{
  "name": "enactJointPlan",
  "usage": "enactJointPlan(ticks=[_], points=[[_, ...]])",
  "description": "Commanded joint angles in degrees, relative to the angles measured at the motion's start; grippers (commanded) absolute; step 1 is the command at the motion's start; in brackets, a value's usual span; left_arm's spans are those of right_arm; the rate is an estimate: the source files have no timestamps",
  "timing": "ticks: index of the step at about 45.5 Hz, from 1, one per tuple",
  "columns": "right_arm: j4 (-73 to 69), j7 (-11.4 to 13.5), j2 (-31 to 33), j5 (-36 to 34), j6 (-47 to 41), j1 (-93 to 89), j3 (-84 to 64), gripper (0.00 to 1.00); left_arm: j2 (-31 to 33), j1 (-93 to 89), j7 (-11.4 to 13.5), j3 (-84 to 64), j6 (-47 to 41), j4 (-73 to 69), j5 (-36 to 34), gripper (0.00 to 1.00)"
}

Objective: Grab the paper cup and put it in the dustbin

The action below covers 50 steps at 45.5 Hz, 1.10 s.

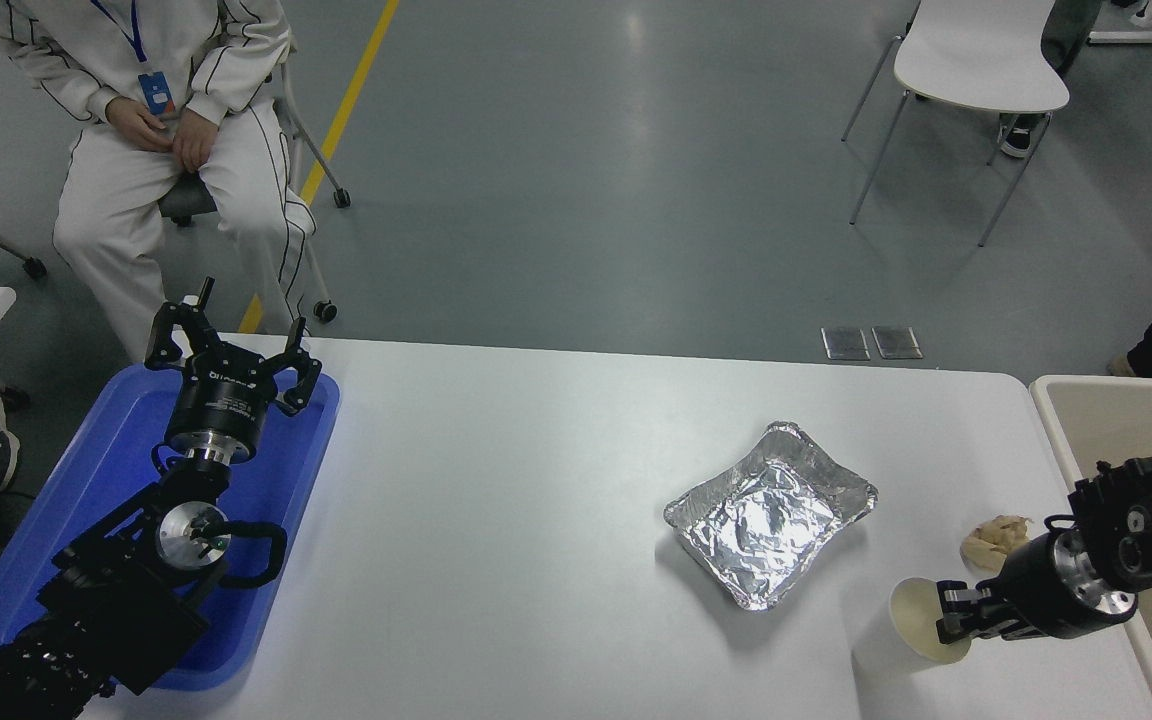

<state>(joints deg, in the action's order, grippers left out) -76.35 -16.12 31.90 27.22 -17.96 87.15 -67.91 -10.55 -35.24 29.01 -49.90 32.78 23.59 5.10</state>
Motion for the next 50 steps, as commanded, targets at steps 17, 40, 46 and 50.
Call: enactJointPlan(ticks=[17,40,46,50], points=[[-2.6,0.0,4.0,0.1,-26.3,21.5,-3.6,0.0,0.0,0.0,0.0,0.0,0.0,0.1,0.0,1.0],[-6.9,0.0,5.6,0.2,-27.0,43.6,-10.9,0.0,0.0,0.0,0.0,0.0,0.0,0.1,0.0,1.0],[-7.0,0.0,5.7,0.2,-27.0,49.3,-12.7,0.0,0.0,0.0,0.0,0.1,0.0,0.1,0.0,1.0],[-7.0,0.0,5.7,0.2,-27.0,51.5,-13.5,0.0,0.0,0.0,0.0,0.0,0.0,0.1,0.0,1.0]])
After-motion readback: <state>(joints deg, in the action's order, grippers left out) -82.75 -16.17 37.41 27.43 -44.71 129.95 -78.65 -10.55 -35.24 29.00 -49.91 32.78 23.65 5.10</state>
